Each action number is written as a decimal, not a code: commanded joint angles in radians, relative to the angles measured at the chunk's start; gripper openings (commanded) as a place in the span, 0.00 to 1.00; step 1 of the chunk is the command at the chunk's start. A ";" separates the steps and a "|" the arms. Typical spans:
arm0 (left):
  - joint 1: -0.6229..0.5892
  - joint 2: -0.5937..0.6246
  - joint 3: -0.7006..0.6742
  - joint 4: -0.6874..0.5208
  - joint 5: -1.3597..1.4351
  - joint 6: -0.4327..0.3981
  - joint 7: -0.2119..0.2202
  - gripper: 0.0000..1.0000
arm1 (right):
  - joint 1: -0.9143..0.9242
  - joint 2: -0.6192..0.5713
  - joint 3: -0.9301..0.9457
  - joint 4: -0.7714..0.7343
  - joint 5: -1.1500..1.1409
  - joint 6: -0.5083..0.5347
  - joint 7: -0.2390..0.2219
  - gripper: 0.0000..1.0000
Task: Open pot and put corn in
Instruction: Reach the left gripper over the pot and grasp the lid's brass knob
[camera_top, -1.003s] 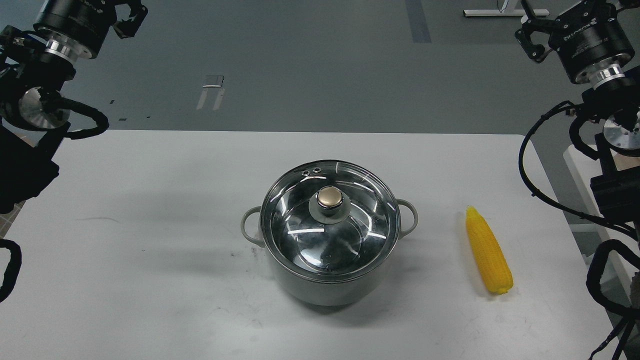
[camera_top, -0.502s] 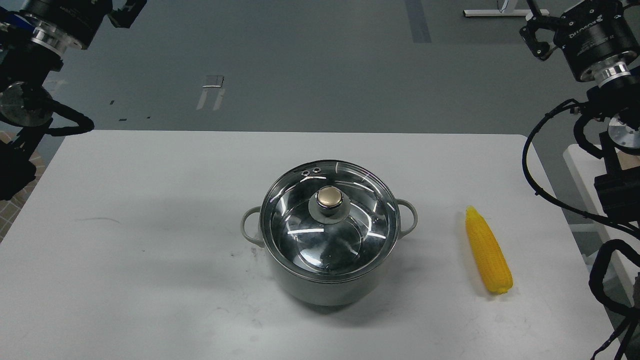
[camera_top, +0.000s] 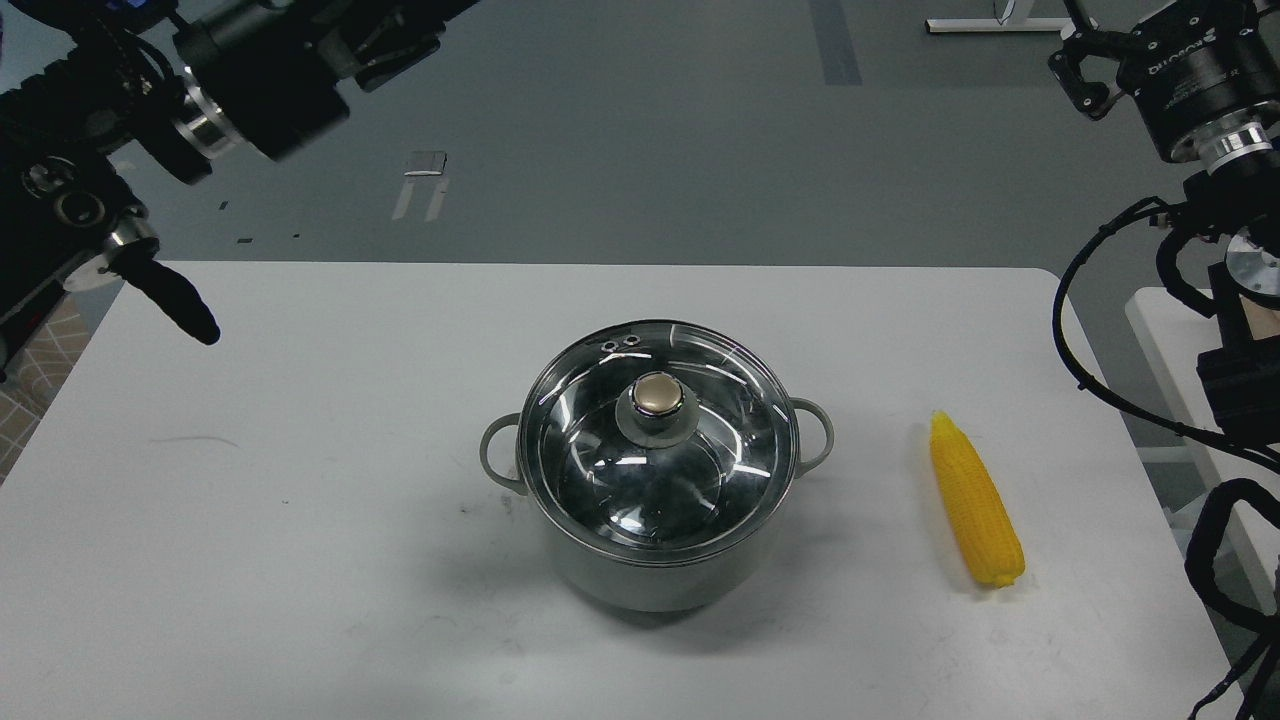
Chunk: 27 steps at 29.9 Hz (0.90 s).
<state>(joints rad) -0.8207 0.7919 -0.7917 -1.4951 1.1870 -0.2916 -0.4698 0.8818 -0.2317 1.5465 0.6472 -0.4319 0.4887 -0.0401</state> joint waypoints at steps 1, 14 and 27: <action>0.002 -0.042 0.019 -0.063 0.284 0.008 -0.001 0.87 | -0.004 -0.014 0.003 0.008 0.002 0.000 0.000 1.00; 0.000 -0.163 0.259 -0.090 0.907 0.139 -0.019 0.86 | -0.007 -0.027 0.017 0.022 0.002 0.000 0.000 1.00; 0.109 -0.171 0.341 -0.014 0.995 0.249 -0.019 0.77 | -0.009 -0.035 0.017 0.031 0.002 0.000 0.000 1.00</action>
<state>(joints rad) -0.7239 0.6241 -0.4520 -1.5277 2.1815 -0.0576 -0.4890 0.8729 -0.2689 1.5641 0.6748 -0.4294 0.4887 -0.0397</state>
